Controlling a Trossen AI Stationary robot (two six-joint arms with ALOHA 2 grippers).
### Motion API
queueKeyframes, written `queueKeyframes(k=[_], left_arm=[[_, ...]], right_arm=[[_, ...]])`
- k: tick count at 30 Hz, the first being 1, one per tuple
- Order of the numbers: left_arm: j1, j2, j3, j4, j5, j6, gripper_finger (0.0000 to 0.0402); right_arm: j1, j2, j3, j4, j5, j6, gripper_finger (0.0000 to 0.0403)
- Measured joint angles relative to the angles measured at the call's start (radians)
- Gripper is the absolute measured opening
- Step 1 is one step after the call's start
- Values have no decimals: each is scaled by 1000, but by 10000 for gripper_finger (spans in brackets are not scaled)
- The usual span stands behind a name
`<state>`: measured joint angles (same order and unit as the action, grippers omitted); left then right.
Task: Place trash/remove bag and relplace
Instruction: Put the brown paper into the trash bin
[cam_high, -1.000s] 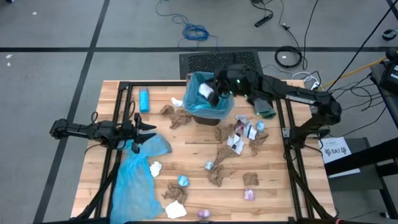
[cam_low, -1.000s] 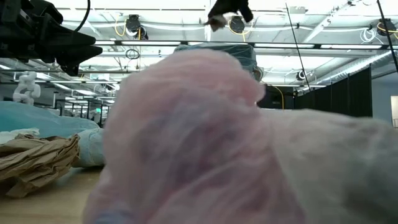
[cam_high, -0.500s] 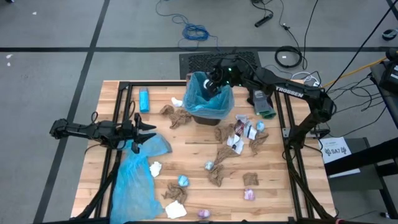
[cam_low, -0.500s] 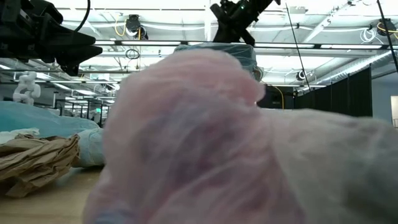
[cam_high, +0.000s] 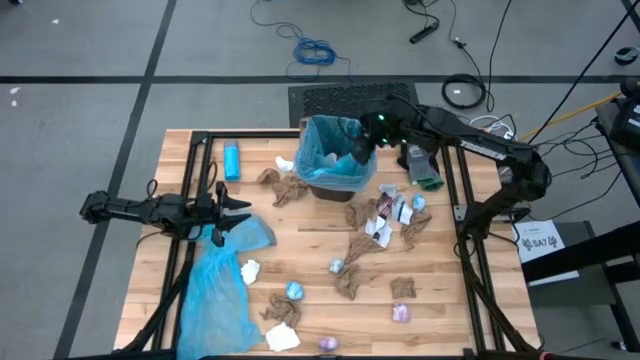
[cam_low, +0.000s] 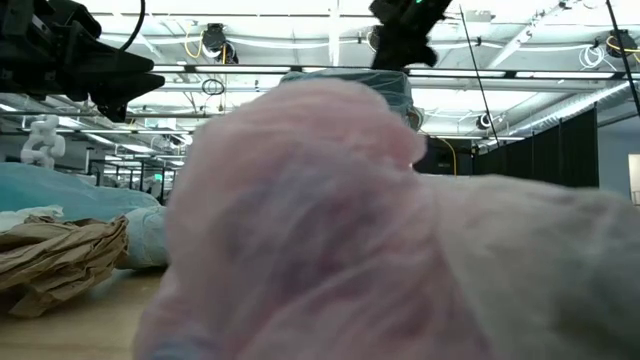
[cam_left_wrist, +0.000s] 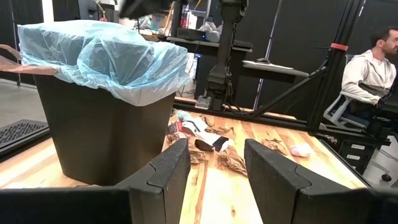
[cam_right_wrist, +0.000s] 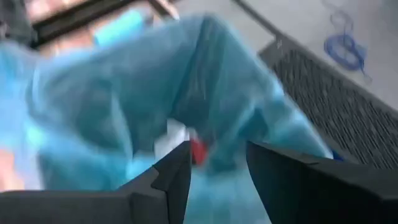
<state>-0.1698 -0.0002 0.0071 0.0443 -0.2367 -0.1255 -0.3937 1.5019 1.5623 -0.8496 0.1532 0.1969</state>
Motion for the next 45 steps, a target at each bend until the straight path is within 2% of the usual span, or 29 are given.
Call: queueKeyframes(k=[4,9,13,18,23,27,36,45], left_arm=[[0,0,0,0,0,1,157],[0,0,0,0,0,0,157],[0,0,0,0,1,0,157],[0,0,0,0,1,0,157],[0,0,0,0,3,0,157],[0,0,0,0,5,0,157],[0,0,0,-1,5,1,157],[0,0,0,-1,5,1,157]], right_arm=[[65,-68,0,-150,24,31,136],[194,-154,-22,-317,144,135,131],[307,-234,-87,-414,165,289,130],[473,-342,-232,-438,164,522,130],[633,-411,-402,-433,162,727,130],[732,-427,-541,-390,149,818,130],[851,-422,-788,-45,26,788,130],[910,-409,-839,24,20,717,130]])
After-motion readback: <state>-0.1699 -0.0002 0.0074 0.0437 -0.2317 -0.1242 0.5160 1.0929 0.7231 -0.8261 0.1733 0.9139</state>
